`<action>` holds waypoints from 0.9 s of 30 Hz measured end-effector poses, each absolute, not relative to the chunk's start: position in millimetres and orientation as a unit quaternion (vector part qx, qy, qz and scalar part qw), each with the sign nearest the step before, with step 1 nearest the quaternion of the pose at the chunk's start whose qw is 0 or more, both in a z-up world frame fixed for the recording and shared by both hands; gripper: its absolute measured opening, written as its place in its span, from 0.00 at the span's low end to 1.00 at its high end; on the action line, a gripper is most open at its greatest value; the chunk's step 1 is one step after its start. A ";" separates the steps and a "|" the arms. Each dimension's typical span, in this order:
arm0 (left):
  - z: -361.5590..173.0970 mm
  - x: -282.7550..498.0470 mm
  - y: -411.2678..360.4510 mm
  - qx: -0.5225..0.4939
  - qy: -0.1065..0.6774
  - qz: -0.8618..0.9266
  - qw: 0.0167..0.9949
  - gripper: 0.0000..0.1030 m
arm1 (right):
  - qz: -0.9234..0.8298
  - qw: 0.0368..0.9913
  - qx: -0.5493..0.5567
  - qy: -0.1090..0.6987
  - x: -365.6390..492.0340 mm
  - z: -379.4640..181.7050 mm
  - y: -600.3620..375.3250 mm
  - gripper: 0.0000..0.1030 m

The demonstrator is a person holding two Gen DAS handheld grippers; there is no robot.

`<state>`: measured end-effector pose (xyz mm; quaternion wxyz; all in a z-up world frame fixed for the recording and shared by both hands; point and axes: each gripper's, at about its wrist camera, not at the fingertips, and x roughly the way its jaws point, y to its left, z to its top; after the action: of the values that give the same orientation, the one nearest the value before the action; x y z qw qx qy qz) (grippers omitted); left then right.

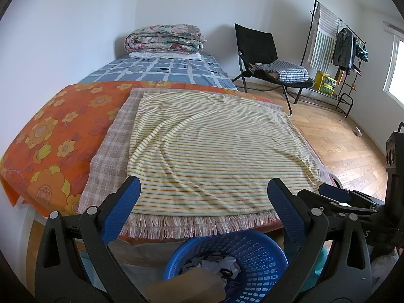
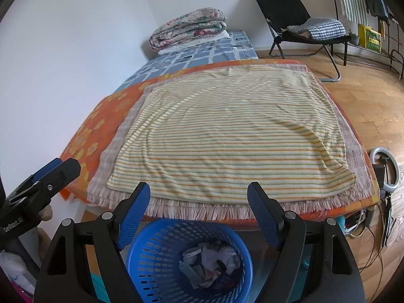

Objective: Collect trash

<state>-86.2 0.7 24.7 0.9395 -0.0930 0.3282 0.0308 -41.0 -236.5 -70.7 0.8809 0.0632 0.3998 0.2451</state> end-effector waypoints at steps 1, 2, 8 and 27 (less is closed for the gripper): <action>24.8 -86.2 1.1 -0.093 0.328 0.031 0.939 0.99 | 0.245 0.881 0.063 0.400 -41.0 -70.7 -236.5 0.77; 24.7 -86.2 0.7 -0.093 0.328 0.031 0.940 0.99 | 0.245 0.881 0.063 0.400 -41.0 -70.8 -236.4 0.77; 24.0 -85.8 1.1 -0.092 0.330 0.031 0.939 0.99 | 0.247 0.879 0.062 0.402 -42.0 -71.2 -233.2 0.77; 16.0 -90.1 12.7 -0.108 0.334 0.040 0.935 0.99 | 0.251 0.876 0.062 0.408 -43.1 -76.5 -230.5 0.77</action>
<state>-90.1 12.7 16.0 0.9354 -0.1077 0.3344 0.0401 -43.1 -230.5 -76.5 0.8757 0.0621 0.4080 0.2507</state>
